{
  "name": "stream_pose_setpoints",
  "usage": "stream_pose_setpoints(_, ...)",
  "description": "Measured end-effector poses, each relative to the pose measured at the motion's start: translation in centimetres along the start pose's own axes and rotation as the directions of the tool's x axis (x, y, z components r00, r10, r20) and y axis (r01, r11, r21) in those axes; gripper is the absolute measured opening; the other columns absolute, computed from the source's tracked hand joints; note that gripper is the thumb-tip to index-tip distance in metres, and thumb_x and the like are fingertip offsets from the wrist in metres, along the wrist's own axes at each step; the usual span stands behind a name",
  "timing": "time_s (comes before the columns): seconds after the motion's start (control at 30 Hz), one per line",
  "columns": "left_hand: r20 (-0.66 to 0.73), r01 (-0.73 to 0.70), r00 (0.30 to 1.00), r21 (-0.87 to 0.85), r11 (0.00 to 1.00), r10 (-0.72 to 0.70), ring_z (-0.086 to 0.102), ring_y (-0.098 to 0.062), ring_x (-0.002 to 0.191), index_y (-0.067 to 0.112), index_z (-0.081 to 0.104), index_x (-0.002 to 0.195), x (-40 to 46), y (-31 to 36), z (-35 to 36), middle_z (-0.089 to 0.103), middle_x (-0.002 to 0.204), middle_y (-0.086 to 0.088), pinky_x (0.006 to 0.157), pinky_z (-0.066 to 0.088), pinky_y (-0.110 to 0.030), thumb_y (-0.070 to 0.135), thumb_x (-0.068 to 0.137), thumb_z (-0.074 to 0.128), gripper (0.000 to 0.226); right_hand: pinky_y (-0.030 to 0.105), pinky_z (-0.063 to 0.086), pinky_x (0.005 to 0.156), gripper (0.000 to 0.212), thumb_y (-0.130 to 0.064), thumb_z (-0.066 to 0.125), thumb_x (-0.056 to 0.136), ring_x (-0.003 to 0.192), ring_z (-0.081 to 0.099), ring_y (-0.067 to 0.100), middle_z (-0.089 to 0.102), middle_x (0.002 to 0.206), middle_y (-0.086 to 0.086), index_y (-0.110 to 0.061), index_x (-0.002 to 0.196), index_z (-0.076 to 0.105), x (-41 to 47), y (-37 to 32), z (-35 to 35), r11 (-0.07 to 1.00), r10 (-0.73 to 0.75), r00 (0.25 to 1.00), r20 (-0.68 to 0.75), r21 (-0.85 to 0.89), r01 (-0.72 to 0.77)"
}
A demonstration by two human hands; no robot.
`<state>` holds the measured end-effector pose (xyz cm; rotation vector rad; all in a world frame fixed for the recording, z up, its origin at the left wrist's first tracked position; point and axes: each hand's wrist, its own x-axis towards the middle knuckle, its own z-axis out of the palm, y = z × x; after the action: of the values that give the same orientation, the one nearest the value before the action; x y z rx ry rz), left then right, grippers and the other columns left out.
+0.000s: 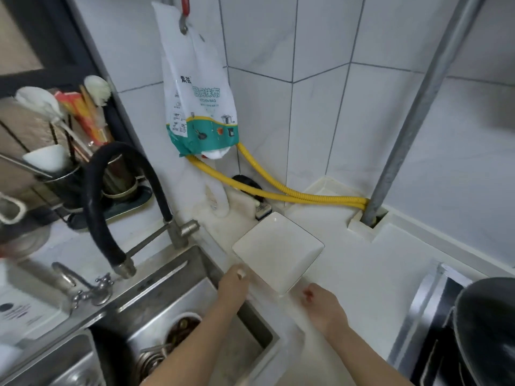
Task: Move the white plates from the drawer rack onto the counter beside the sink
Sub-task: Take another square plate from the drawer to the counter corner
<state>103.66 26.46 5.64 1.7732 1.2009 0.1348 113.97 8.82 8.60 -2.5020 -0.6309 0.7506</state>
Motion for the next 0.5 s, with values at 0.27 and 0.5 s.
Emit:
stream_pose_setpoints(0.27,-0.005,-0.123,0.991,0.324,0.938,0.132,0.061,-0.019,0.111,0.019,0.070,0.106,-12.1,-4.0,2.6,0.069,0.116,-0.003,0.083,0.044,-0.023,0.027,0.092,0.049,0.026,0.027,0.044,0.090,0.030,-0.029,0.045,0.092,0.114,0.057,0.018,0.063,0.120,-0.001,-0.023,0.121,0.053,-6.5,3.3,1.5,0.948,-0.243,0.965,0.102,-0.187,0.259)
stream_pose_setpoints(0.5,-0.110,-0.014,0.993,0.317,0.948,0.051,0.063,-0.016,0.104,0.025,0.070,0.103,-22.7,-9.3,4.4,0.071,0.108,0.003,0.078,0.045,-0.023,0.038,0.090,0.050,0.027,0.029,0.043,0.094,0.032,-0.028,0.044,0.093,0.120,0.054,0.020,0.059,0.126,0.006,-0.019,0.124,0.050,-12.3,6.6,4.5,0.844,-0.408,0.878,0.249,-0.262,0.467)
